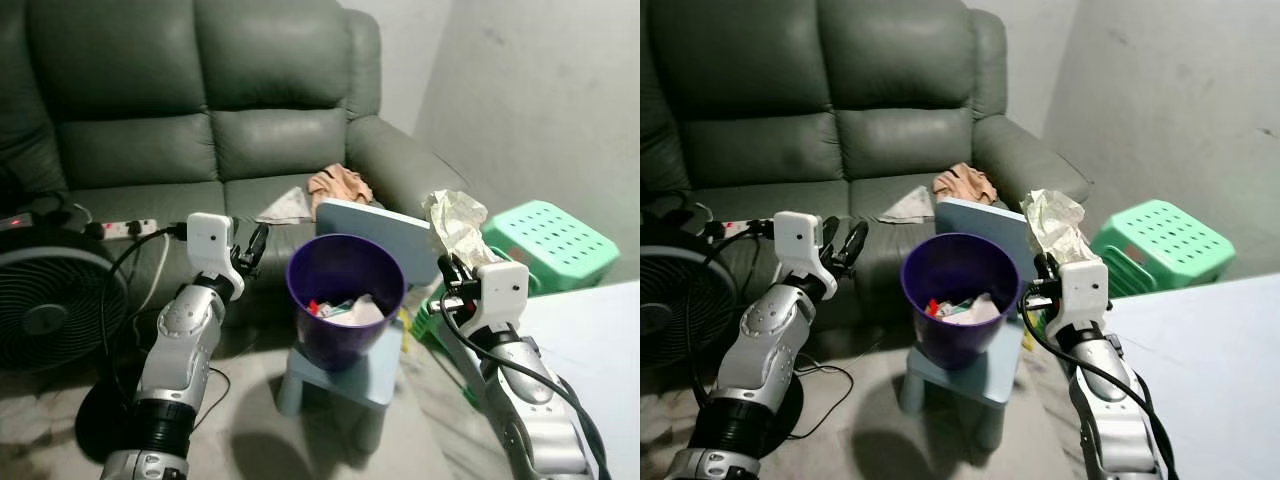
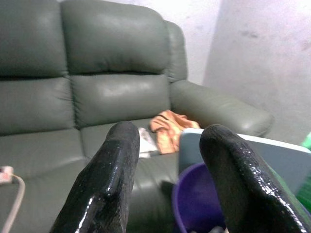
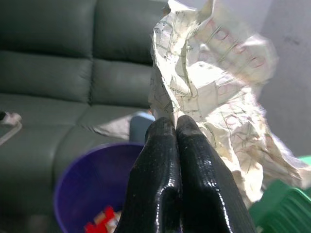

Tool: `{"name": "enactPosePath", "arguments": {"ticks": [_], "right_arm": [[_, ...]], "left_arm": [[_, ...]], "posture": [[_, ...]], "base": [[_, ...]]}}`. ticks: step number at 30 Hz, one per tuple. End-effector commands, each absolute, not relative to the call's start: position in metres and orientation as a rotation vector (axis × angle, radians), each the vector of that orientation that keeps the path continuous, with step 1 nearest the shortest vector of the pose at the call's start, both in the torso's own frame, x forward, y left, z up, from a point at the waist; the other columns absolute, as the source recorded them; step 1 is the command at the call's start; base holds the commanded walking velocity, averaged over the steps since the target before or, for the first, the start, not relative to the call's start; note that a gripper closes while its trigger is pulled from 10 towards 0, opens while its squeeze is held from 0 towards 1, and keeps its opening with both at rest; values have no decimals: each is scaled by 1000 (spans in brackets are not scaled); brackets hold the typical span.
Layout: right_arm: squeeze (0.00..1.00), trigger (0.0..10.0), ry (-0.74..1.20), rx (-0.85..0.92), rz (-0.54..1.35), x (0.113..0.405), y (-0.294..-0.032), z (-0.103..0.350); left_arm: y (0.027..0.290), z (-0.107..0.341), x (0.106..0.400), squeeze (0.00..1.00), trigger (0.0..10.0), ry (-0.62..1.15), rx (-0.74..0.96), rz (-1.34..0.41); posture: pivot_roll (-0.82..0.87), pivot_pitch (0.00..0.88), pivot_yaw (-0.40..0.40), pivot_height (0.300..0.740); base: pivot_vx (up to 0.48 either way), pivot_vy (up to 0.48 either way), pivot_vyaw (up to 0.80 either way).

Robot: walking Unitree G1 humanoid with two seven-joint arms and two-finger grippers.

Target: Picking trash to rubbish bin

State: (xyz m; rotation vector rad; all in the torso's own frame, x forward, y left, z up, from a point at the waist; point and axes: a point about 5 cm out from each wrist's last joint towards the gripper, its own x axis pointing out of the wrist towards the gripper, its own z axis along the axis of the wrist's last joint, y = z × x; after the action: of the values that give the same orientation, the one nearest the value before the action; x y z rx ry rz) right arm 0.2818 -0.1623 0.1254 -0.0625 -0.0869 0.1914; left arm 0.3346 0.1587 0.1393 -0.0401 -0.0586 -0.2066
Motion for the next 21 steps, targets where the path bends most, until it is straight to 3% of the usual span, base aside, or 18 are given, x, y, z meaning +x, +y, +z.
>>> {"name": "enactPosePath", "arguments": {"ticks": [1, 6, 21], "right_arm": [[0, 10000, -89, -88, 165, 280, -174, 127], [0, 10000, -86, -91, 167, 280, -174, 127], [0, 10000, -60, -110, 214, 283, -177, 127]], "left_arm": [[146, 144, 336, 0, 10000, -72, -50, -240], [146, 143, 336, 0, 10000, -70, -46, -232], [138, 141, 333, 0, 10000, -89, -3, -266]], "posture": [[-42, 0, -55, 740], [-42, 0, -55, 740], [-43, 0, -63, 740]], "base": [[300, 0, 0], [285, 0, 0], [0, 0, 0]]}}
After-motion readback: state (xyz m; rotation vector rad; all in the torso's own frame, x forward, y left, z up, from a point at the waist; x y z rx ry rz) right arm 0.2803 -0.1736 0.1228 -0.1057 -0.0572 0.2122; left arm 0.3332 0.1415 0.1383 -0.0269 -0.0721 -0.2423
